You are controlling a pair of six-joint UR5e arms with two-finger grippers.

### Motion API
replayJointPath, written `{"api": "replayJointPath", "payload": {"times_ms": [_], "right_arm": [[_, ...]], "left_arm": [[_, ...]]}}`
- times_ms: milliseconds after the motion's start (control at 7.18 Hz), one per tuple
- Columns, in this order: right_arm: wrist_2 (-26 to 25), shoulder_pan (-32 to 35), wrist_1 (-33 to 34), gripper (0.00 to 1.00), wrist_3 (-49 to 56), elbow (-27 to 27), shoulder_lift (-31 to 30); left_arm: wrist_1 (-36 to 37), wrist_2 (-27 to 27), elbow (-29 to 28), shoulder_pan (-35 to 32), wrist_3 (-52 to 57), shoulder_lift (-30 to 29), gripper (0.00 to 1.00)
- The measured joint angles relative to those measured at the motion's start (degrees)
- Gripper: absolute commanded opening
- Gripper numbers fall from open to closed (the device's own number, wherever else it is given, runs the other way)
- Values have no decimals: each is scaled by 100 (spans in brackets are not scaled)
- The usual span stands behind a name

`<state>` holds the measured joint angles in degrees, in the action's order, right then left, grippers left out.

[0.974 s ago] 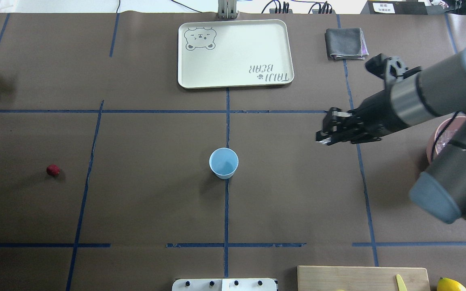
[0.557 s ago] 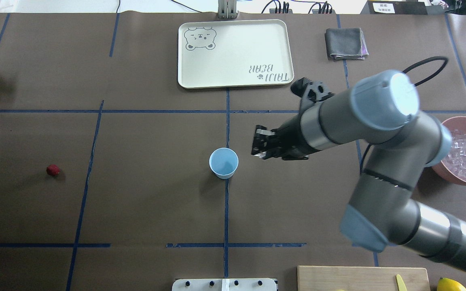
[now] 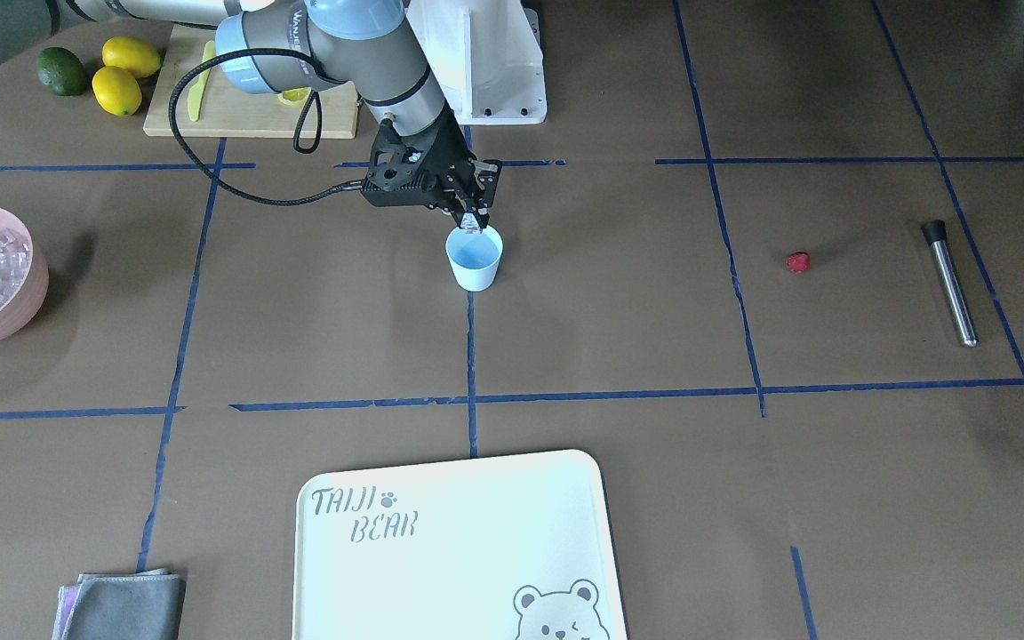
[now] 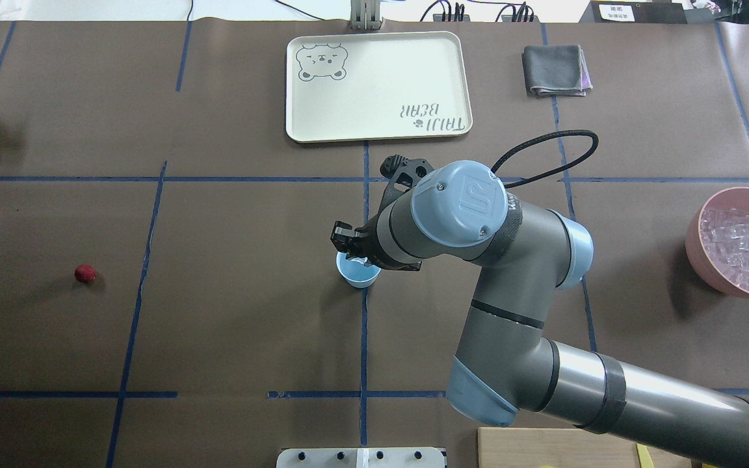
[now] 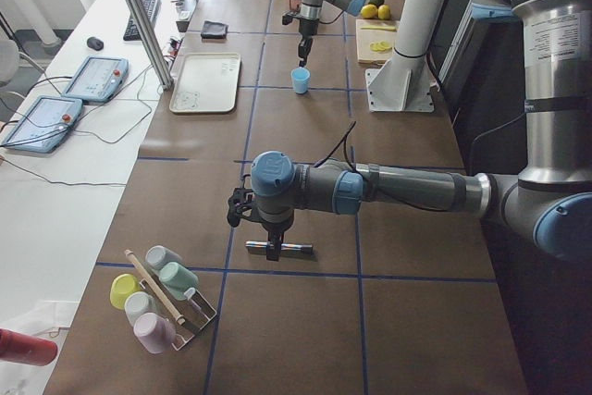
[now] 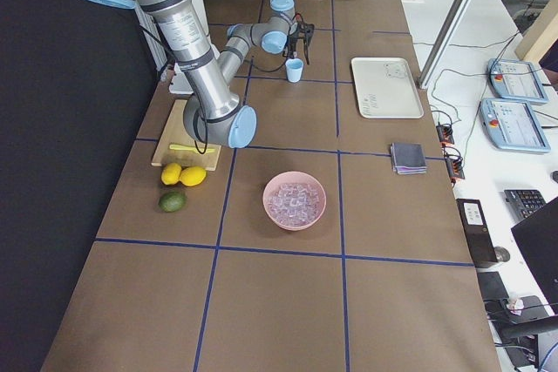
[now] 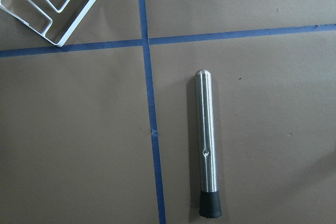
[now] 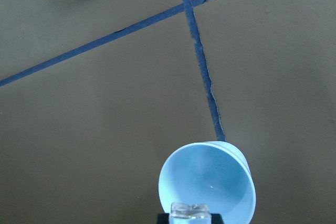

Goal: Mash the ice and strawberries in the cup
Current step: 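Open the right gripper to drop the ice into the cup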

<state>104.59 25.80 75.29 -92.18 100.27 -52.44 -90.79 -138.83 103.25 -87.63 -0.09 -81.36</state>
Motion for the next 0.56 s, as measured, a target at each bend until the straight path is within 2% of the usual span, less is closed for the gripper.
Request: {"api": "replayJointPath", "payload": {"times_ms": [139, 557], "right_arm": [[-66, -59, 2, 99, 2, -38, 3], [-125, -90, 17, 99, 2, -106, 25]], "left_arm": [[0, -2, 2, 0, 0, 3, 100], [-2, -4, 20, 0, 0, 35, 100]]}}
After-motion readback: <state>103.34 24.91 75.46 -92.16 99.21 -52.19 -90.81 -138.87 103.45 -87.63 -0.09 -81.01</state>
